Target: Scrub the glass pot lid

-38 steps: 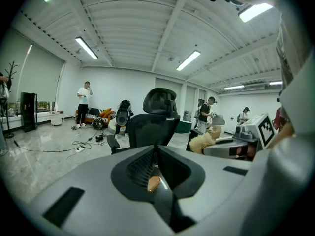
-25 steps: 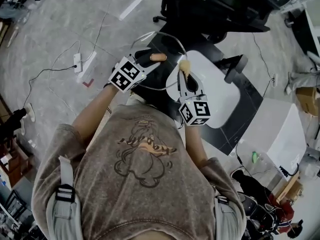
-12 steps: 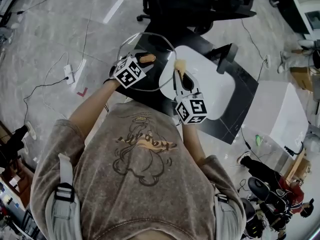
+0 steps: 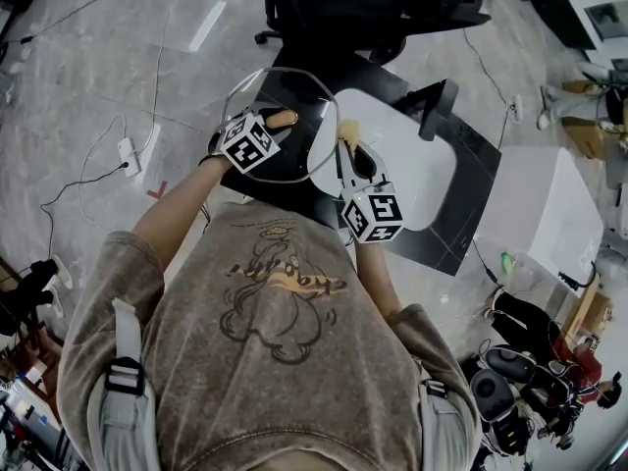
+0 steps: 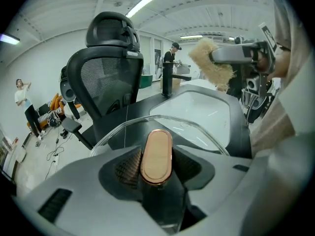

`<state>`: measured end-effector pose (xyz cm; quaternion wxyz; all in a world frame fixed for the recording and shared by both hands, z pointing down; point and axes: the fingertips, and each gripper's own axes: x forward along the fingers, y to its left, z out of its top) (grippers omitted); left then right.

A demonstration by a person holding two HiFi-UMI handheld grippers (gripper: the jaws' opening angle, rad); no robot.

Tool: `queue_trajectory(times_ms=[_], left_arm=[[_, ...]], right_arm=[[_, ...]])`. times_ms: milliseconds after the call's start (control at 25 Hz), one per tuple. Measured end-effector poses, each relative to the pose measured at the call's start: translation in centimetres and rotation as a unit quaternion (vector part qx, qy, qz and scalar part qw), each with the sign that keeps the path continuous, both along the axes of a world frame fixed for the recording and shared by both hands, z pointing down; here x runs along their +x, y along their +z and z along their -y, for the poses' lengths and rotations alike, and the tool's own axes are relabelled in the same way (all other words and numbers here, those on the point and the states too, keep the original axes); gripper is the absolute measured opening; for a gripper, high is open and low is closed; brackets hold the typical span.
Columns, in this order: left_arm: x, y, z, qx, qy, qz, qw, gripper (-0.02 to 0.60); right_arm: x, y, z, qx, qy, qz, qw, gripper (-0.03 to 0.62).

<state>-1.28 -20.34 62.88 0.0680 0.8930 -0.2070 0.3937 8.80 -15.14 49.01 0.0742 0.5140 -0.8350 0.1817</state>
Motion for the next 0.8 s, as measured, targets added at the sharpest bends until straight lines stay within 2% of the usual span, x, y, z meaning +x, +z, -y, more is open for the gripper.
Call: queue_trajectory(times_ms=[200,400,800], left_arm=[[0.1,-0.1,0.0,-0.011,0.014,0.005,0.9998,0.195],[0.1,0.0,-0.1,-0.034,0.017,0.005,0.9993,0.195],[0.3,0.0,-0.3,-0.083,0.027,0.006,0.9961,0.195]], right_arm=[[-1.4,1.4,0.0,-0.022,-0.025,-0.005,0.999,0.04],[-3.8,4.2,-0.8,-0.067,-0.08,-0.011,0.995,0.04],[-9.8,10.2,-2.6,-0.157,-0.204,-0.037,0.966,0.04]])
